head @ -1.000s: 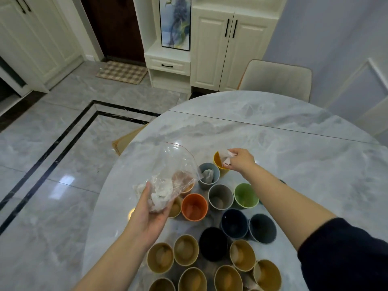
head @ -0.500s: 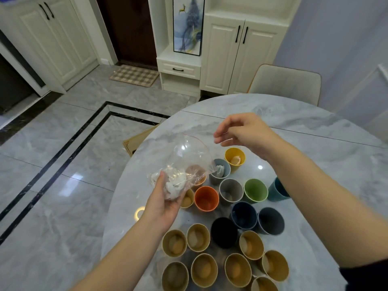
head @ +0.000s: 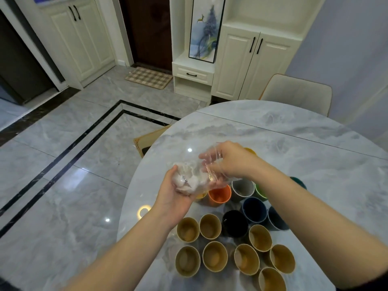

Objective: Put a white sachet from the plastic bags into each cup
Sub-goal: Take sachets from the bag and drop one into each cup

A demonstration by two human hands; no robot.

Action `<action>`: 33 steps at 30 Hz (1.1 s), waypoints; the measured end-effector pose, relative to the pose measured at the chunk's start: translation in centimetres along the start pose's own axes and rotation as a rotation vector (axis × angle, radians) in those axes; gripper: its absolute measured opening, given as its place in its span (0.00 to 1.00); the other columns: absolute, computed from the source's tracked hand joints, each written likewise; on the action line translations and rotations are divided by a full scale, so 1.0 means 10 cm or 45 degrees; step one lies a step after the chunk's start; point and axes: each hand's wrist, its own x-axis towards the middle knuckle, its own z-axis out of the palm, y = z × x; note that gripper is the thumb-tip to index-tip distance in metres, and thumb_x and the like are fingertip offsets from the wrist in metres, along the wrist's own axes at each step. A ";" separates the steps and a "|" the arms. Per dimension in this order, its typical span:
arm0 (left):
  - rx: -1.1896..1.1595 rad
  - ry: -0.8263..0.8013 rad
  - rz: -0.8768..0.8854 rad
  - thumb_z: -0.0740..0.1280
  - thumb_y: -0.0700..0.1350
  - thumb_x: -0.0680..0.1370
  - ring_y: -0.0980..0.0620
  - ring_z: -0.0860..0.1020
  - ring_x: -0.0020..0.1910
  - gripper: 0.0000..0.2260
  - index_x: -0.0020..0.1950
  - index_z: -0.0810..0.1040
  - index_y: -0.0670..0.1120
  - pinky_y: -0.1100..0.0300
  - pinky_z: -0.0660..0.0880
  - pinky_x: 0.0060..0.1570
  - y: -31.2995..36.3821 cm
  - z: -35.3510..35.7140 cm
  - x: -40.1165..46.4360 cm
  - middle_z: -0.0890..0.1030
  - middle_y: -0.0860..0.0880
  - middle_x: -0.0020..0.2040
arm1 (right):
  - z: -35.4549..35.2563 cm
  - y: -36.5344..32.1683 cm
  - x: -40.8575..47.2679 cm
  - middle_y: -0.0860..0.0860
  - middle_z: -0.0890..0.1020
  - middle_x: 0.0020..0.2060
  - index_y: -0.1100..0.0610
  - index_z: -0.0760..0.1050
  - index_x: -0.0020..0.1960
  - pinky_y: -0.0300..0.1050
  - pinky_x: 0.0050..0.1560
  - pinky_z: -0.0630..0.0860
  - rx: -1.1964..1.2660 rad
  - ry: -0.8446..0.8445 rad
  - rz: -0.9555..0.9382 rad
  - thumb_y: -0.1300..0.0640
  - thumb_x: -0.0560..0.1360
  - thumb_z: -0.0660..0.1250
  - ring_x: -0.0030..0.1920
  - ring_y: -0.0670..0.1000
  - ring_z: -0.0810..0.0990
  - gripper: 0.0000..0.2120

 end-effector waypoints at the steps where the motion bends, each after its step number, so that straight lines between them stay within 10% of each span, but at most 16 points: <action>1: -0.006 0.008 0.011 0.63 0.50 0.83 0.41 0.84 0.58 0.20 0.72 0.72 0.41 0.50 0.83 0.47 0.00 0.00 -0.01 0.82 0.38 0.63 | 0.04 0.01 0.02 0.47 0.84 0.53 0.48 0.81 0.60 0.33 0.39 0.76 -0.138 0.045 -0.016 0.51 0.73 0.75 0.46 0.47 0.84 0.16; 5: 0.014 0.065 0.064 0.65 0.45 0.83 0.43 0.85 0.55 0.17 0.70 0.74 0.40 0.54 0.84 0.41 0.00 -0.05 -0.05 0.84 0.39 0.61 | 0.19 0.00 0.08 0.50 0.82 0.55 0.50 0.80 0.60 0.40 0.49 0.80 -0.266 0.103 -0.028 0.47 0.71 0.75 0.52 0.50 0.82 0.20; 12: 0.160 0.043 0.175 0.68 0.37 0.80 0.42 0.85 0.55 0.17 0.69 0.76 0.40 0.50 0.84 0.45 0.01 -0.15 -0.07 0.83 0.38 0.62 | 0.33 -0.01 0.06 0.50 0.80 0.52 0.57 0.73 0.67 0.26 0.33 0.69 -0.199 0.081 -0.073 0.52 0.70 0.78 0.43 0.42 0.77 0.29; 19: 0.103 -0.010 0.077 0.71 0.39 0.78 0.38 0.83 0.60 0.20 0.70 0.76 0.43 0.47 0.83 0.54 0.04 -0.19 -0.10 0.81 0.38 0.65 | 0.31 0.00 0.05 0.51 0.84 0.54 0.53 0.81 0.59 0.45 0.54 0.80 -0.144 0.111 -0.142 0.56 0.75 0.71 0.54 0.52 0.82 0.13; 27: -0.001 0.197 0.134 0.68 0.33 0.78 0.44 0.87 0.45 0.19 0.69 0.74 0.42 0.58 0.83 0.35 0.06 -0.25 -0.03 0.81 0.37 0.63 | 0.23 0.04 0.08 0.52 0.88 0.43 0.57 0.84 0.53 0.36 0.40 0.82 0.247 0.127 -0.059 0.59 0.78 0.68 0.39 0.42 0.86 0.07; 33: -0.293 0.353 0.225 0.67 0.35 0.80 0.44 0.82 0.50 0.20 0.72 0.72 0.40 0.58 0.83 0.32 0.30 -0.35 0.01 0.80 0.37 0.59 | 0.17 0.25 0.21 0.52 0.88 0.39 0.56 0.84 0.50 0.48 0.51 0.83 0.611 0.416 0.073 0.53 0.76 0.72 0.43 0.51 0.88 0.08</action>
